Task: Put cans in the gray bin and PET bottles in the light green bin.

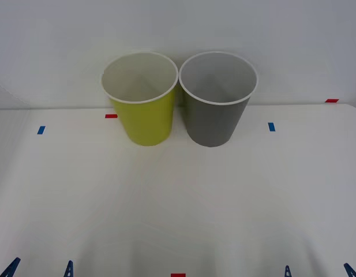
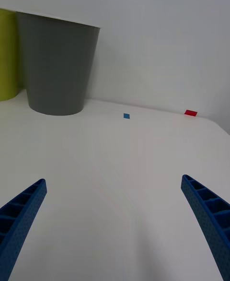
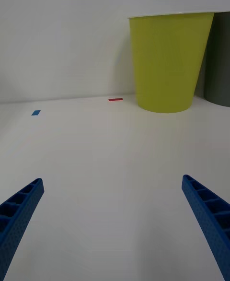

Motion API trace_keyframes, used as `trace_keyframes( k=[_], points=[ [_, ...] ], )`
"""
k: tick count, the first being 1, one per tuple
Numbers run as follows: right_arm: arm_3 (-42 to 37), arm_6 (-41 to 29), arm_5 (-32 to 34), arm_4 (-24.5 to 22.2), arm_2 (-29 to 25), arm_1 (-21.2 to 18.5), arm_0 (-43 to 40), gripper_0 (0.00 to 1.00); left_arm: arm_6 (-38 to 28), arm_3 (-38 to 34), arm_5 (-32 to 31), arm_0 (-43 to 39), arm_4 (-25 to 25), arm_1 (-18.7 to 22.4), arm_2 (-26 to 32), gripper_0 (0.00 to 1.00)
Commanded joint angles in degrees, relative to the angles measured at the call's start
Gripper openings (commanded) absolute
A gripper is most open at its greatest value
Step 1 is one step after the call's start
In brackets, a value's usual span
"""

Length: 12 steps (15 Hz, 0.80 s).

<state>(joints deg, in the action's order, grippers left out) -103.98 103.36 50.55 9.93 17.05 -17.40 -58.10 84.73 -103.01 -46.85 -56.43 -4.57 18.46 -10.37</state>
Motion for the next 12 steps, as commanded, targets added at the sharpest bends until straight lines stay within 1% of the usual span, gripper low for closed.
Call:
trace_keyframes(
  k=[1,12],
  points=[
    [0.0,0.0,0.0,0.0,0.0,0.0,0.0,0.97,0.0,0.0,0.0,0.0,0.0,0.0,0.0,1.0],
    [0.0,0.0,0.0,0.0,0.0,0.0,0.0,0.98,0.0,0.0,0.0,0.0,0.0,0.0,0.0,1.0]
  ],
)
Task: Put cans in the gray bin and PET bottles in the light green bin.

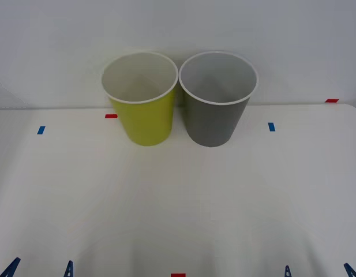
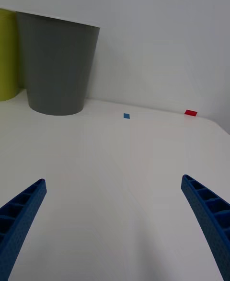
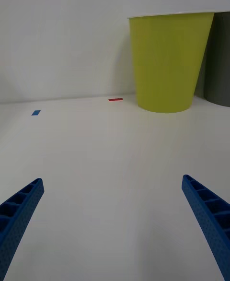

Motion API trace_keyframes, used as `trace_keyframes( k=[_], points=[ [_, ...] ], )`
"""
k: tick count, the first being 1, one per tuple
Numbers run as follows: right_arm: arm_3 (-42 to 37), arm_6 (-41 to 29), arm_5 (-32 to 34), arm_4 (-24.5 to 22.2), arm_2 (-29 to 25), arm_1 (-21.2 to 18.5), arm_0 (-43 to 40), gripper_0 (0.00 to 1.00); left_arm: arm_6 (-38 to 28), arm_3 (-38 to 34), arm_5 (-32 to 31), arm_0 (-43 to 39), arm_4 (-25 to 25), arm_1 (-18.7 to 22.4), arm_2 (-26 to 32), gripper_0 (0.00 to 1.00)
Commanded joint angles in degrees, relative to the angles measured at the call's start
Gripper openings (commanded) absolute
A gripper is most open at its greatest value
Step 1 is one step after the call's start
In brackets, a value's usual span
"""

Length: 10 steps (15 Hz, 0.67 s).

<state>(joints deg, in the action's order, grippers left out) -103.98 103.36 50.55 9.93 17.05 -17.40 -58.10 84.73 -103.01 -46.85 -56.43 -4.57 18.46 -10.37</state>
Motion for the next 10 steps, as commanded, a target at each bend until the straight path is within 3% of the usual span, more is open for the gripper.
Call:
trace_keyframes(
  k=[1,10],
  points=[
    [0.0,0.0,0.0,0.0,0.0,0.0,0.0,0.97,0.0,0.0,0.0,0.0,0.0,0.0,0.0,1.0],
    [0.0,0.0,0.0,0.0,0.0,0.0,0.0,0.97,0.0,0.0,0.0,0.0,0.0,0.0,0.0,1.0]
  ],
)
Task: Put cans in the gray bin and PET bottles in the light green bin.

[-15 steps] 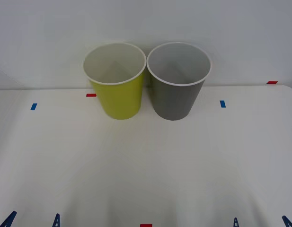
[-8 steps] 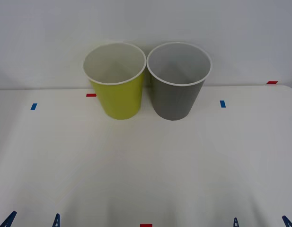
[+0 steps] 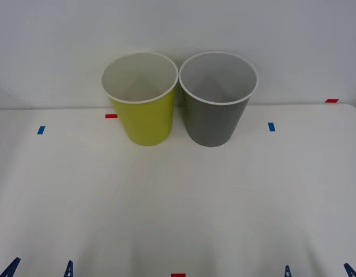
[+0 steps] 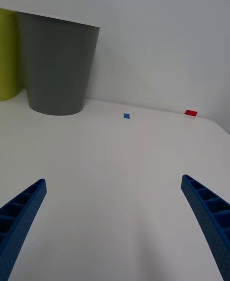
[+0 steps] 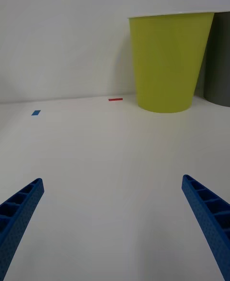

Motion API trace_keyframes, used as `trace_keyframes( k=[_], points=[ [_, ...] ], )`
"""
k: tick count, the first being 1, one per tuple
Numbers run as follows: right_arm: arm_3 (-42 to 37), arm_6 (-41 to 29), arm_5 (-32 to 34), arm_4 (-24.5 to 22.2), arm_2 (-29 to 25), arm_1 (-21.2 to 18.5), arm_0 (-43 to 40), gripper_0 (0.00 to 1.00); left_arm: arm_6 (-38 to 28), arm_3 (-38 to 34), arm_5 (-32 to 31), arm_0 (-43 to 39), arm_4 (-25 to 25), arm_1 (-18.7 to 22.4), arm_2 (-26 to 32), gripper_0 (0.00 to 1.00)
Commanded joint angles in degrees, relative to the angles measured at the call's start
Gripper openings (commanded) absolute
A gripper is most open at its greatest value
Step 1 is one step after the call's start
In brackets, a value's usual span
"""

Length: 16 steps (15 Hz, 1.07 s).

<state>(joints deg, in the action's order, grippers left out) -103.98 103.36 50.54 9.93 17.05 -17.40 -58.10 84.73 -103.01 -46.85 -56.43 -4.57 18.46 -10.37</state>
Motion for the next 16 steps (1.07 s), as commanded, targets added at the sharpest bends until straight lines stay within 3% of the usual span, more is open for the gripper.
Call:
trace_keyframes(
  k=[1,16],
  points=[
    [0.0,0.0,0.0,0.0,0.0,0.0,0.0,0.97,0.0,0.0,0.0,0.0,0.0,0.0,0.0,1.0],
    [0.0,0.0,0.0,0.0,0.0,0.0,0.0,0.97,0.0,0.0,0.0,0.0,0.0,0.0,0.0,1.0]
  ],
)
